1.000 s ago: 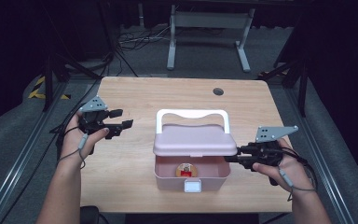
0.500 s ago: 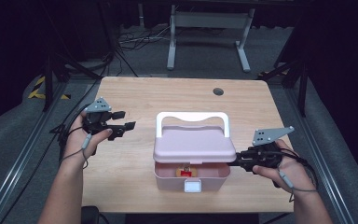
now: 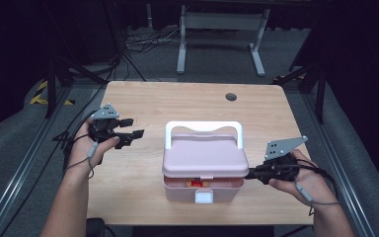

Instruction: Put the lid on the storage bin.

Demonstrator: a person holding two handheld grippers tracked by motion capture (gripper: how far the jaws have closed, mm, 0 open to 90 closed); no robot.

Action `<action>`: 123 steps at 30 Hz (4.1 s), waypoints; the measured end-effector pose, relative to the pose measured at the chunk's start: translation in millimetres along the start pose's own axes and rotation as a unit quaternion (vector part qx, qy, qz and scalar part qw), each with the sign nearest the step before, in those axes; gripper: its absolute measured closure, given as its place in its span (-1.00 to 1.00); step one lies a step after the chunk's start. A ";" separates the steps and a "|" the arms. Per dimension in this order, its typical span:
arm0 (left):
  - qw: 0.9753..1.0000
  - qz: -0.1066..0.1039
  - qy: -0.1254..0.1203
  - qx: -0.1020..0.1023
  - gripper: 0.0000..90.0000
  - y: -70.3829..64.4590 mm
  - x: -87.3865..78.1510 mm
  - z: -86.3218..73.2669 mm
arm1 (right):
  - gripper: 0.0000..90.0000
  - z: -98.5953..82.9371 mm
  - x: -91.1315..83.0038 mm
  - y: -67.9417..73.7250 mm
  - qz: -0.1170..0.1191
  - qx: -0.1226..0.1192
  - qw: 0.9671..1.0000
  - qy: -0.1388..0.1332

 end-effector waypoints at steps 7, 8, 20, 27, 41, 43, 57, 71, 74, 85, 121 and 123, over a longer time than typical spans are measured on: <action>1.000 -0.001 0.003 -0.002 -0.14 -0.1 0.7 -1.0 | 1.00 -3.4 1.7 4.3 0.008 -0.007 1.000 0.021; 1.000 -0.002 0.003 -0.002 -0.14 -0.1 0.9 -1.1 | 1.00 -3.9 2.0 4.7 0.010 -0.008 1.000 0.023; 1.000 -0.006 0.012 0.000 -0.15 -1.6 3.6 -3.1 | 1.00 -8.5 3.0 11.8 0.033 -0.007 0.998 0.046; 1.000 -0.008 0.017 0.002 -0.14 -2.7 6.4 -4.3 | 1.00 -11.5 4.1 14.4 0.042 -0.008 0.997 0.058; 1.000 -0.012 0.025 0.004 -0.14 -4.4 8.8 -6.0 | 1.00 -18.8 5.2 15.4 0.052 -0.010 0.995 0.085; 1.000 -0.011 0.025 0.003 -0.15 -4.2 8.9 -6.2 | 1.00 -20.4 4.4 16.2 0.054 -0.010 0.994 0.090; 1.000 -0.004 0.026 -0.003 -0.16 -3.3 2.8 -12.1 | 0.81 -5.9 -7.9 30.9 0.095 -0.030 0.994 0.042; 1.000 0.010 0.023 -0.018 -0.18 1.5 -9.2 -23.6 | 0.53 33.3 -27.5 10.0 0.044 -0.008 0.994 -0.095; 0.999 0.015 0.023 -0.022 -0.18 3.3 -11.3 -26.0 | 0.40 41.8 -33.8 -5.8 -0.007 0.010 0.990 -0.139; 0.999 0.028 0.027 -0.024 -0.22 10.1 -9.7 -28.9 | 0.20 32.0 -56.3 -62.4 -0.150 0.073 0.963 -0.212; 0.993 0.068 0.089 -0.027 -0.32 42.0 13.0 -53.3 | -0.28 -82.8 -27.7 -151.6 -0.243 0.169 0.955 -0.027; 0.993 0.070 0.093 -0.030 -0.33 43.8 13.8 -55.3 | -0.29 -87.6 -22.5 -152.9 -0.237 0.173 0.956 -0.014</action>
Point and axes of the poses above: each handheld gripper's, and its own axes: x roughly forward along the jaws, z roughly out of its top, y roughly to its left, the point moved 8 cm from there along x, roughly forward along the jaws, and after that the axes turned 5 degrees about -x, right-handed, at the moved point
